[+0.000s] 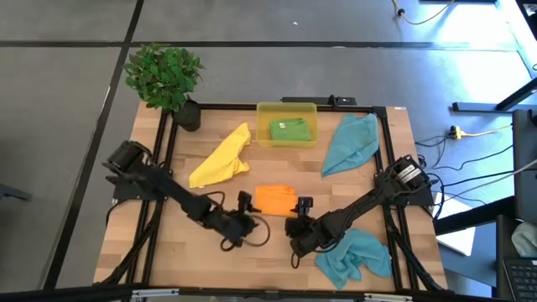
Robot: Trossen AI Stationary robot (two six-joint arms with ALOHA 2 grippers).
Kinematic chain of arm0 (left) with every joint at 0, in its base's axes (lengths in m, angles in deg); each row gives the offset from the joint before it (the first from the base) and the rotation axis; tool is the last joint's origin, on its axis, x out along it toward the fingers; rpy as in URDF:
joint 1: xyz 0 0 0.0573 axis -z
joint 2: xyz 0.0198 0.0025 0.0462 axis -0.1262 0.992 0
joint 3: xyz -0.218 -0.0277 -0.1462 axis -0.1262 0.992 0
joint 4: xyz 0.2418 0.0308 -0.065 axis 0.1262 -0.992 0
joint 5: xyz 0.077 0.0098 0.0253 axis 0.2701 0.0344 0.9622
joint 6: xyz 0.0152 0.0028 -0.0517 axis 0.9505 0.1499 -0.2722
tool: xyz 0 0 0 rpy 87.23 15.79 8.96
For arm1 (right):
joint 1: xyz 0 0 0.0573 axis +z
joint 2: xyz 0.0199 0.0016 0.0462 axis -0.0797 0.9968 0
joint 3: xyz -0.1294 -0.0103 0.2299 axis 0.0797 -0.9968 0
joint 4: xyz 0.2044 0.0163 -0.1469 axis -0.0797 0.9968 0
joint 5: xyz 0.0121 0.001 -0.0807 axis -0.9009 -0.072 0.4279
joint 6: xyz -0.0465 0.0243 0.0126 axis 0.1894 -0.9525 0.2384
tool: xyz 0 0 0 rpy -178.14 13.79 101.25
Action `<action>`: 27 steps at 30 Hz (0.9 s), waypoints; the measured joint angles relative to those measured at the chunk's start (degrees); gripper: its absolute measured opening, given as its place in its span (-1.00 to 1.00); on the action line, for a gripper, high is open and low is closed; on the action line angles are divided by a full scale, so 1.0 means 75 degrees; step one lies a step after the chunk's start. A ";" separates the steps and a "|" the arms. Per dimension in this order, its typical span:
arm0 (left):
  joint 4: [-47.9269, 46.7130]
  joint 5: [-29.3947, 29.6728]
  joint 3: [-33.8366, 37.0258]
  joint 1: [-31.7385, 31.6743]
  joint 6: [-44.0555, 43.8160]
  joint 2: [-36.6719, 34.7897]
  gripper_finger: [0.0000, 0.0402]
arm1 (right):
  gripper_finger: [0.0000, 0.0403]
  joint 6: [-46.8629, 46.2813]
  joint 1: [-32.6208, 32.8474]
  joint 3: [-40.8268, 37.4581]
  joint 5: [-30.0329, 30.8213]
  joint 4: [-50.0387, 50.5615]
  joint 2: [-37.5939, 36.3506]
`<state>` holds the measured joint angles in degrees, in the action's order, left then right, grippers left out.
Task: Fold microfiber towels
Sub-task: Stack the folded orange microfiber cloth on top of the green microfiber cloth
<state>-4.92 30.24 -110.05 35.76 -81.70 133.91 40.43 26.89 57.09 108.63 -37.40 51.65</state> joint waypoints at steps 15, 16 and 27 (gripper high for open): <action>-0.0626 -0.0404 -0.0009 -0.0514 -0.0016 0.0301 0.12 | 0.41 -0.0198 -0.0146 -0.0537 -0.0015 -0.0314 -0.0017; -0.0640 -0.0403 -0.0008 -0.0487 -0.0008 0.0350 0.12 | 0.41 -0.0186 -0.0150 -0.0543 -0.0011 -0.0351 -0.0017; -0.0305 0.0137 -0.0025 -0.0524 -0.0007 0.0902 0.11 | 0.35 0.0038 -0.0271 -0.0752 0.0255 -0.0723 -0.0020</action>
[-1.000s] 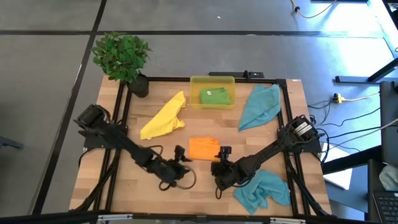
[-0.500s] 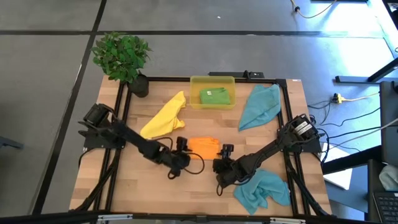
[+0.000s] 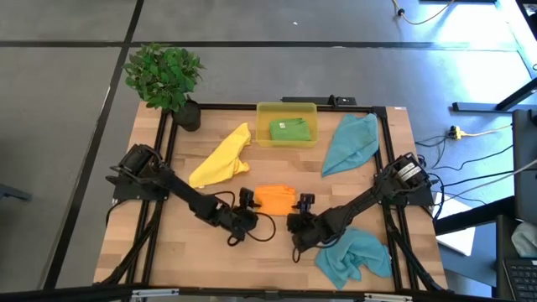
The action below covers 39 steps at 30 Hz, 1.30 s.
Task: Fold microfiber towels
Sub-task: Stack the folded orange microfiber cloth on top of the green microfiber cloth
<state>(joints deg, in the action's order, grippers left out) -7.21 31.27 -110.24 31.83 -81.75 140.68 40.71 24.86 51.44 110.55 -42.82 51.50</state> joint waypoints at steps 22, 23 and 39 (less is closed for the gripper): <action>-0.0169 0.0411 0.0025 -0.0357 0.0298 -0.0010 -0.97 | -0.91 0.0870 -0.0072 -0.0320 0.0212 -0.0270 0.0044; -0.0231 0.0410 0.0008 -0.0372 0.0371 -0.0065 -0.98 | -0.93 0.0911 -0.0090 -0.0182 0.0204 -0.0096 0.0062; -0.1645 0.0542 -0.0863 -0.1624 0.2200 -0.2645 -1.00 | -0.96 0.1169 -0.1048 0.0963 0.1094 0.3084 -0.1813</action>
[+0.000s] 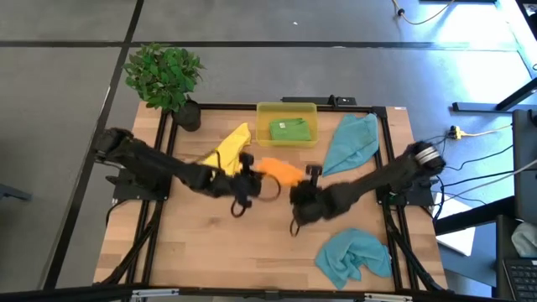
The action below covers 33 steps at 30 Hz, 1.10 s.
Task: Fold microfiber towels
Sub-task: Stack the folded orange microfiber cloth on top of the green microfiber cloth
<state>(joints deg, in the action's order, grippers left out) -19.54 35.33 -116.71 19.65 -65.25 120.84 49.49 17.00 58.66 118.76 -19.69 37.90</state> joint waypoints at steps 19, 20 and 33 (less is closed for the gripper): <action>0.3067 -0.4628 -0.0012 -0.5446 0.2045 0.0185 -1.00 | -0.96 0.5243 -0.6052 -0.1012 -0.2719 -0.3556 -0.2128; 0.3197 -0.4868 -0.0012 -0.5650 0.2070 0.0338 -1.00 | -0.96 0.5397 -0.6310 -0.1014 -0.2998 -0.3742 -0.2124; 0.2939 -0.5582 -0.1894 -0.6625 0.2833 0.2716 -1.00 | -0.96 0.6348 -0.8128 -0.1020 -0.4661 -0.4538 -0.1273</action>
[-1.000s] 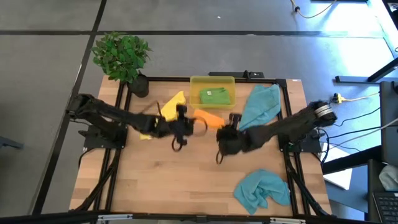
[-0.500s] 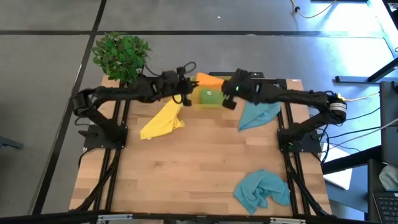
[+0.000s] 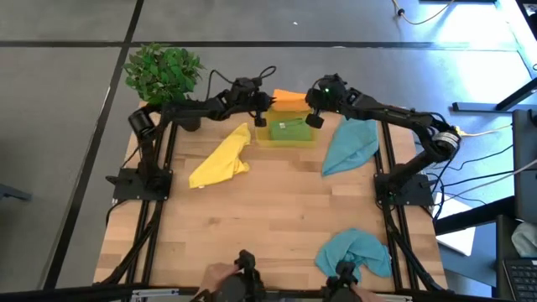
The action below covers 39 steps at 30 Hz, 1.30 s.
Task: Fold microfiber towels
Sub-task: Stack the folded orange microfiber cloth on top of the green microfiber cloth
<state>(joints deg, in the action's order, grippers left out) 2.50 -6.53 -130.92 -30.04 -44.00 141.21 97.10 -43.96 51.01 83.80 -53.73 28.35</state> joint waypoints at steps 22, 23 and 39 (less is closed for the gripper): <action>-0.1855 0.0254 -0.0470 0.0495 0.0214 0.0495 -1.00 | -0.96 -0.0132 0.0354 0.0012 -0.0503 0.0615 0.1058; -0.1859 0.0300 -0.0470 0.0553 0.0259 0.0495 -1.00 | -0.96 -0.0154 0.0433 0.0012 -0.0505 0.0701 0.1058; -0.2313 0.1083 -0.0464 0.0934 0.0370 -0.0072 -1.00 | -0.96 -0.0348 0.0876 0.0020 0.0446 0.0932 0.0815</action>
<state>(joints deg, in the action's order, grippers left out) -14.85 1.60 -134.40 -23.04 -41.23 140.67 94.49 -37.39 51.17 87.15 -46.73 34.46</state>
